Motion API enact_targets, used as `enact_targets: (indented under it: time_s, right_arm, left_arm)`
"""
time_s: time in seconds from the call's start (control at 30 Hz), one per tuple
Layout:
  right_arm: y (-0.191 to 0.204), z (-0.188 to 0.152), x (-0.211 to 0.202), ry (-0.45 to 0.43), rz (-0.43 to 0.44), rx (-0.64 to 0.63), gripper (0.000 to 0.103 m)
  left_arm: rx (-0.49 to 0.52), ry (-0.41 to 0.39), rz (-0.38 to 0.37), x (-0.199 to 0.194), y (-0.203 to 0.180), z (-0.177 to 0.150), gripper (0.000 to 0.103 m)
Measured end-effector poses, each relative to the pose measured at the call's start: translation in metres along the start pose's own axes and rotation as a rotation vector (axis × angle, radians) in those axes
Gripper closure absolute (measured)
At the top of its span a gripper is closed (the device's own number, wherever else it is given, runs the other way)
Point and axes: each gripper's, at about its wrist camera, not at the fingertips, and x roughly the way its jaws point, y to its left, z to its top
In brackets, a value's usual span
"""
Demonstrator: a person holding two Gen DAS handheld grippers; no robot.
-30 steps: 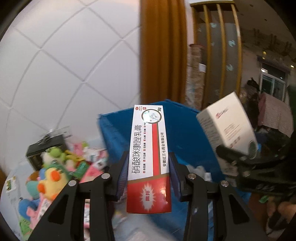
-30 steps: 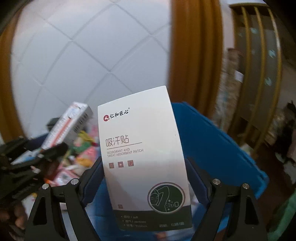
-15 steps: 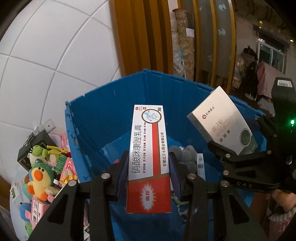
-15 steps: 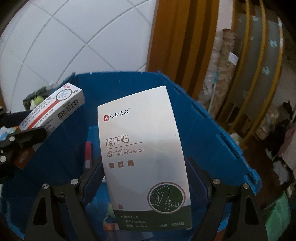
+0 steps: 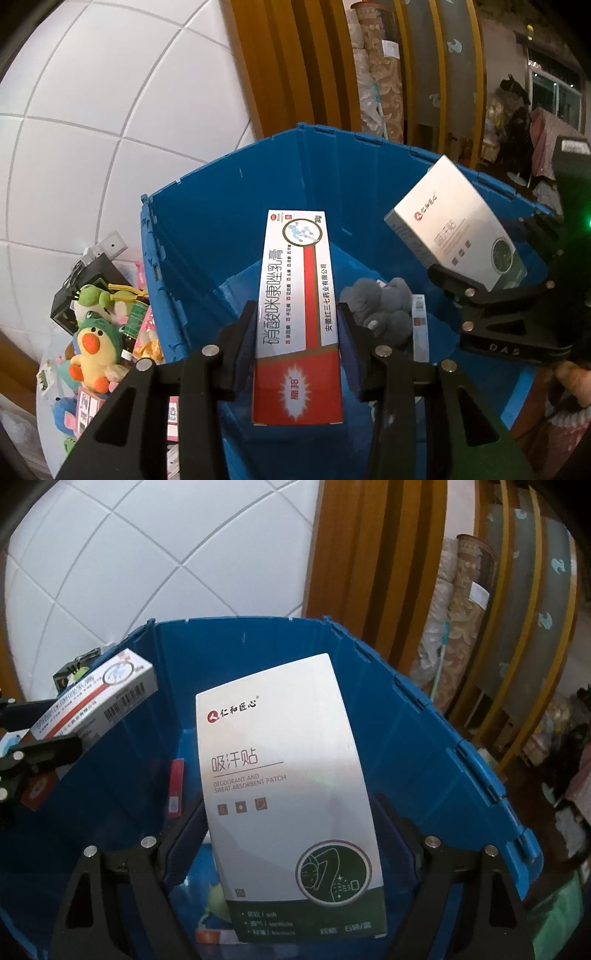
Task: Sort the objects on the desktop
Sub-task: 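Carry the ointment box and patch box over the blue crate and open both grippers, then move both grippers back over the pile of toys and boxes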
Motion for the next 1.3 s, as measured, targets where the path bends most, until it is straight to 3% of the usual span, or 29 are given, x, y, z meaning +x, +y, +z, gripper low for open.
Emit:
enact_targets:
  time_s: [0.07,0.2,0.6,0.83,0.93,1.1,1.3]
  right_arm:
    - [0.001,0.0,0.001,-0.005,0.003,-0.001,0.018]
    - [0.0,0.002,0.002,-0.007,0.01,0.007,0.018]
    - [-0.003,0.005,0.0,-0.038,0.021,0.022,0.006]
    - [-0.003,0.007,-0.001,-0.051,0.01,0.024,0.0]
    - [-0.003,0.004,-0.002,-0.047,0.037,0.038,0.0]
    - [0.01,-0.004,-0.008,-0.006,0.085,0.041,0.0]
    - [0.032,0.009,-0.068,-0.161,0.13,0.102,0.0]
  left_arm:
    - [0.001,0.006,0.006,0.001,0.0,0.0,0.058]
    - [0.015,-0.013,0.027,-0.004,-0.003,0.0,0.038]
    - [-0.016,-0.037,0.043,-0.008,0.002,-0.003,0.037]
    - [-0.154,-0.109,0.028,-0.031,0.028,-0.016,0.034]
    - [-0.188,-0.17,0.061,-0.05,0.04,-0.03,0.023]
    - [-0.247,-0.242,0.119,-0.077,0.075,-0.058,0.022]
    - [-0.323,-0.232,0.179,-0.086,0.136,-0.097,0.022]
